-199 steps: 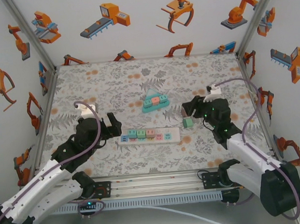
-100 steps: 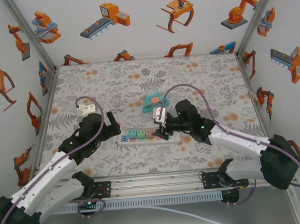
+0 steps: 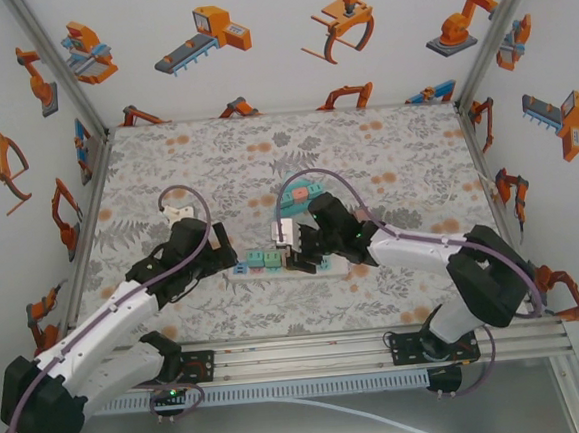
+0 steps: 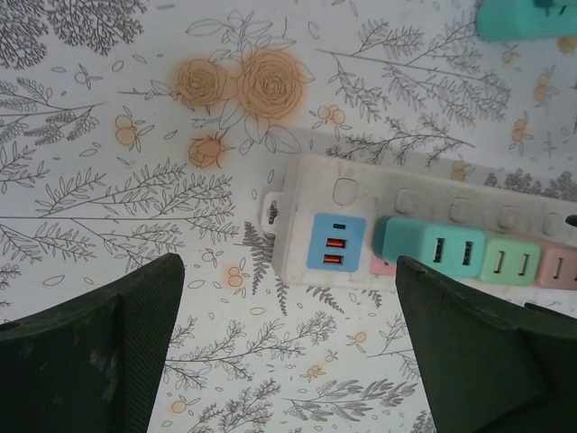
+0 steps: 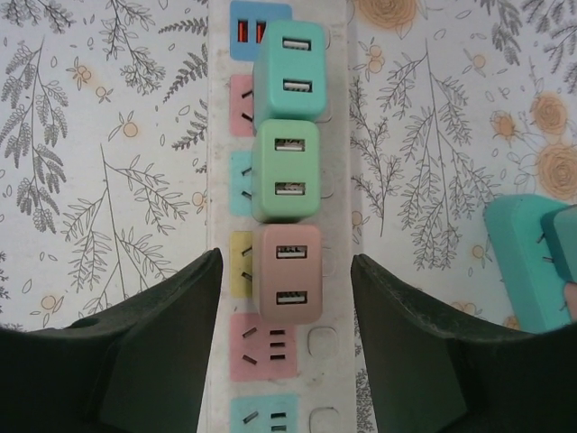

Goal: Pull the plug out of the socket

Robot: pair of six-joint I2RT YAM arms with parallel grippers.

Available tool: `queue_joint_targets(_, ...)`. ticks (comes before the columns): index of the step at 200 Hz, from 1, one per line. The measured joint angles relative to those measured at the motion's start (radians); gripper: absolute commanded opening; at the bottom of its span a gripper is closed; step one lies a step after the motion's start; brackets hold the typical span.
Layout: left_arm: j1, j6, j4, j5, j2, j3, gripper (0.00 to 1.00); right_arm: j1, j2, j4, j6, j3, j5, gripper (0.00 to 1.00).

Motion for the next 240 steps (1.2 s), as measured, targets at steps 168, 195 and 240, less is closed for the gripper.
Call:
queue_joint_targets(168,0.001,-0.012,0.098,0.048,0.200,-0.048,0.74,0.003,0.058,0.023,0.026,0.000,-0.032,0.31)
queue_joint_targets(195,0.001,-0.014,0.097,0.048,0.209,-0.048,0.72,0.003,0.058,0.026,0.046,0.000,-0.037,0.29)
queue_joint_targets(240,0.001,-0.021,0.097,0.052,0.213,-0.047,0.68,0.002,0.058,0.041,0.087,-0.001,-0.032,0.27)
